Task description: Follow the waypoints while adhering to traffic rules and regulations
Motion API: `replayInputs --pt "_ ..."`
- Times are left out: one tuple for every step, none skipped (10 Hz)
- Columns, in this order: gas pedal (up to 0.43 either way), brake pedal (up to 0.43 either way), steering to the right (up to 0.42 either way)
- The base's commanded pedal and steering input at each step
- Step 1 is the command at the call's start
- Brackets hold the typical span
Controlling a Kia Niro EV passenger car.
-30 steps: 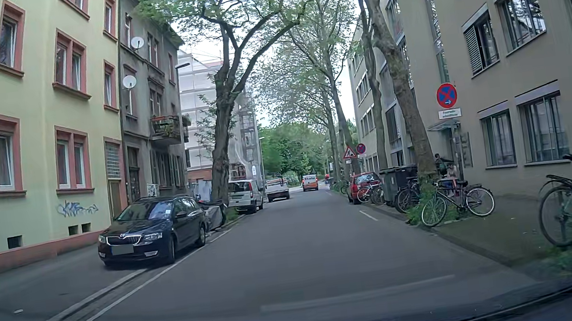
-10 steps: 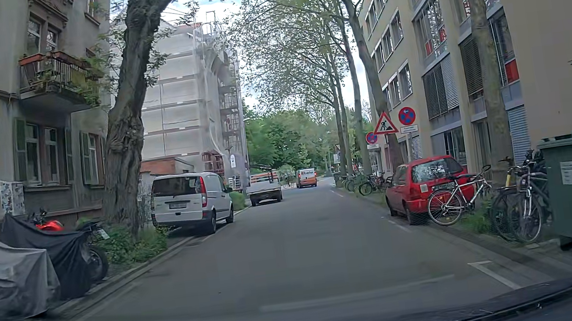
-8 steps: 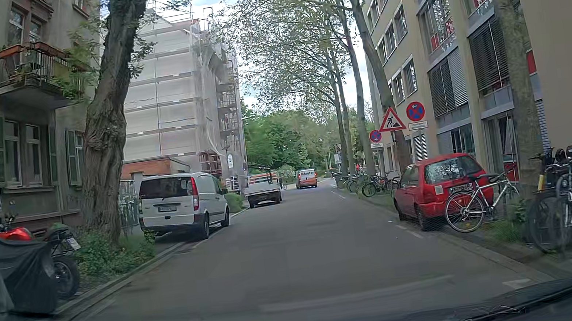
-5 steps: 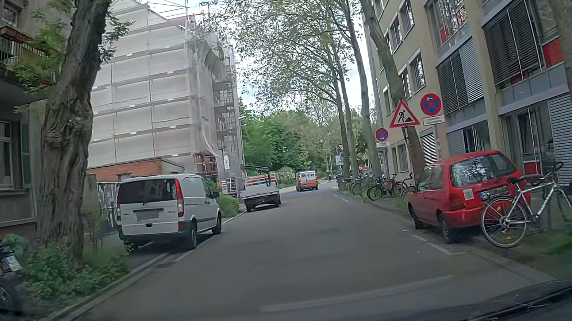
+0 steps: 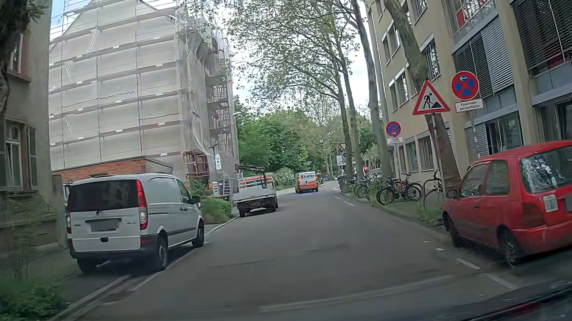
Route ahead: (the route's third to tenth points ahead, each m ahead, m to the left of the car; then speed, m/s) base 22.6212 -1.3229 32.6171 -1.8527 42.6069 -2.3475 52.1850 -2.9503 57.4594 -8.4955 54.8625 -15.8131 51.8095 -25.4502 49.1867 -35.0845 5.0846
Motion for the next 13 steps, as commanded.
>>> replayInputs --pt "0.000 0.000 0.014" --pt "0.000 0.000 0.015" --pt "0.000 0.000 0.016" --pt "0.000 0.000 0.017" --pt "0.000 0.000 0.017" --pt "0.000 0.000 0.017" --pt "0.000 0.000 0.017" --pt "0.000 0.000 0.017" --pt "0.000 0.000 0.018" --pt "0.008 0.000 0.018" --pt "0.008 0.000 0.018" --pt "0.008 0.000 0.018" --pt "0.008 0.000 0.018"
